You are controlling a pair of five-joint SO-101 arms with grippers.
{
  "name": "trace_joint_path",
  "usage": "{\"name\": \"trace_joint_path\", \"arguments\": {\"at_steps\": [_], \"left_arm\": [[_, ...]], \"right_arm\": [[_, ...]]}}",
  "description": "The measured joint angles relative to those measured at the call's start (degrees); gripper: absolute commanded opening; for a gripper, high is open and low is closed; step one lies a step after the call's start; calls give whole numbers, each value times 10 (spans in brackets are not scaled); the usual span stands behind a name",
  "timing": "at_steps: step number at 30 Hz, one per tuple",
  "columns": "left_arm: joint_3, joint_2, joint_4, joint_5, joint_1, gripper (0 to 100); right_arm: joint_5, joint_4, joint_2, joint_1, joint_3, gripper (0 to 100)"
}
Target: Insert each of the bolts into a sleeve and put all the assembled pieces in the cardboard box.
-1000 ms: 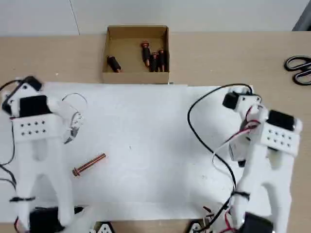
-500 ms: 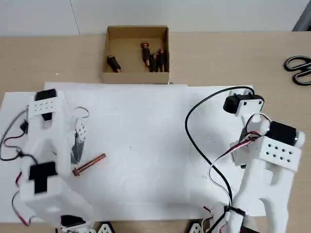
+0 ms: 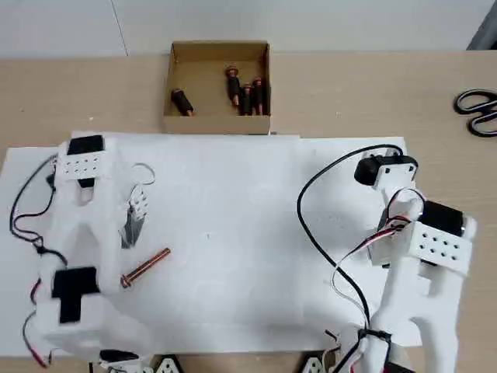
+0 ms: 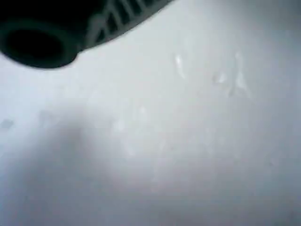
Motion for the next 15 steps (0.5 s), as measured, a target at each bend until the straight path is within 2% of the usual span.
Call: {"name": "trace_joint_path", "arguments": {"at_steps": [3,10,15], "left_arm": [[0,-59,0,-28,21,35],[1,-96,4,-123,28,190],[42,-98,4,-219,28,199]], "right_arm": [[0,-11,0,0,0,4],[0,-17,0,0,0,4],[18,-17,0,0,0,4]]}}
